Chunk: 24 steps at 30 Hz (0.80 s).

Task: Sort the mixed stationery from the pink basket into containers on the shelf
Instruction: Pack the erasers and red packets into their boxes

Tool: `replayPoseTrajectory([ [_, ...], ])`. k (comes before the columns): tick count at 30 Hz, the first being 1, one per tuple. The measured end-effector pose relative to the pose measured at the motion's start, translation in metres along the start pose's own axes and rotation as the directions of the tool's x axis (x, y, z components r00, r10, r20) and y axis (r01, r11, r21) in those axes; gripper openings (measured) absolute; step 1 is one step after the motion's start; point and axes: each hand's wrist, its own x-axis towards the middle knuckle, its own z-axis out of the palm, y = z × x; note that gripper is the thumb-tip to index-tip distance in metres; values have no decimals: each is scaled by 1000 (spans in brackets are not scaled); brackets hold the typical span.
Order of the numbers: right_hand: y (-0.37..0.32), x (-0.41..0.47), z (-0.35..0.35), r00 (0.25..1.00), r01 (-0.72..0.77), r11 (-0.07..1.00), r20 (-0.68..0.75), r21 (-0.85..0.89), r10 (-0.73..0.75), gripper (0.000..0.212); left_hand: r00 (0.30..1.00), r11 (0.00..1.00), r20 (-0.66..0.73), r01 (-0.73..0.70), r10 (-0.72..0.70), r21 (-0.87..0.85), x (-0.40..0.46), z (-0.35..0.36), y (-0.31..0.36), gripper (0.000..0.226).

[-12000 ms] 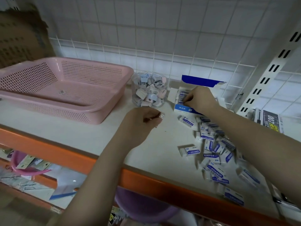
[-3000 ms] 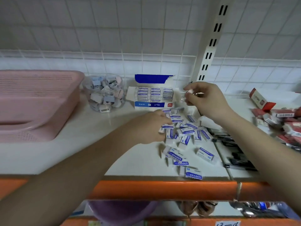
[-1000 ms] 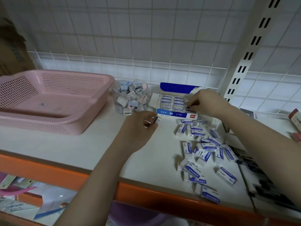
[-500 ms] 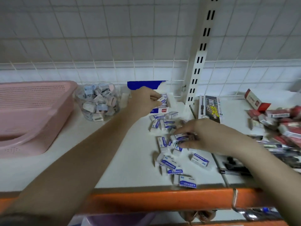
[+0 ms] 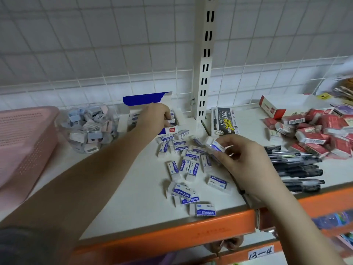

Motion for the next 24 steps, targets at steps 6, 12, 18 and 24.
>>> replayPoseTrajectory([
  [6,5,-9,-1,994,-81,990,-65,116,89,34,999,994,51,-9,4,110,-3,2,2,24],
  [12,5,-7,-2,998,-59,991,-26,116,62,34,958,997,-278,-77,69,-17,-49,0,8,17],
  [18,4,8,3,997,-60,998,43,33,58,38,988,979,57,153,-146,-137,-86,-16,17,23],
  [24,-5,32,11,992,9,998,128,-56,-2,41,969,958,206,180,-134,-223,-105,-12,13,43],
])
